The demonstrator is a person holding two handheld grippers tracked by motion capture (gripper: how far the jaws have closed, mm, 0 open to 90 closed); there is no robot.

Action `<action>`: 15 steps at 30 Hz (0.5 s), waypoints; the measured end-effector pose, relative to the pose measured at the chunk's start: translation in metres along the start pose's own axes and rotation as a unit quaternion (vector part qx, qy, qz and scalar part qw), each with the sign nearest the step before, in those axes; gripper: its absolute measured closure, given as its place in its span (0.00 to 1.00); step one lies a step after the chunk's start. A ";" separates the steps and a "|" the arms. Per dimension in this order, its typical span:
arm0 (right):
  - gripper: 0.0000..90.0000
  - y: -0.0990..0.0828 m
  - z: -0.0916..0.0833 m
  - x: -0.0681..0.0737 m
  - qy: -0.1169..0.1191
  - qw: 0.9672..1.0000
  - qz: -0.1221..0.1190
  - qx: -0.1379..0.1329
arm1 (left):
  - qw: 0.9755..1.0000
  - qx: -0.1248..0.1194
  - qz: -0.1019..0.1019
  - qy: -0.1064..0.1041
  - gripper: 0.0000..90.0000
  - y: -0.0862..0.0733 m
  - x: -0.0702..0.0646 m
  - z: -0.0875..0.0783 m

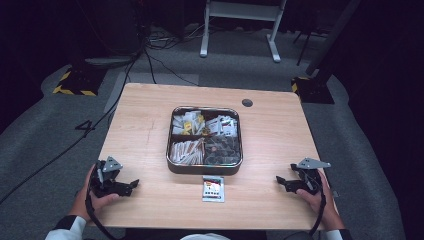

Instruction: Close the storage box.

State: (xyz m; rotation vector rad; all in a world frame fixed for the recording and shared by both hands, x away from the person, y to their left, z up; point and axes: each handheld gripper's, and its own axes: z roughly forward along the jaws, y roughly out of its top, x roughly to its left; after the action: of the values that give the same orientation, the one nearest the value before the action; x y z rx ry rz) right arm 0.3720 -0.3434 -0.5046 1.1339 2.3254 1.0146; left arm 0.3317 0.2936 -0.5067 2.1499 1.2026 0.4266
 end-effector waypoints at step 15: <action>0.17 0.001 0.001 0.000 -0.001 1.000 0.001 0.000 | 1.000 -0.001 0.000 0.000 0.00 0.000 0.000 0.000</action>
State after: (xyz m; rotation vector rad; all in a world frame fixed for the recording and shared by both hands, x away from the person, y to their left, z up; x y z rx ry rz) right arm 0.3729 -0.3433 -0.5046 1.1378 2.3228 1.0125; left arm 0.3320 0.2934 -0.5068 2.1484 1.2031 0.4270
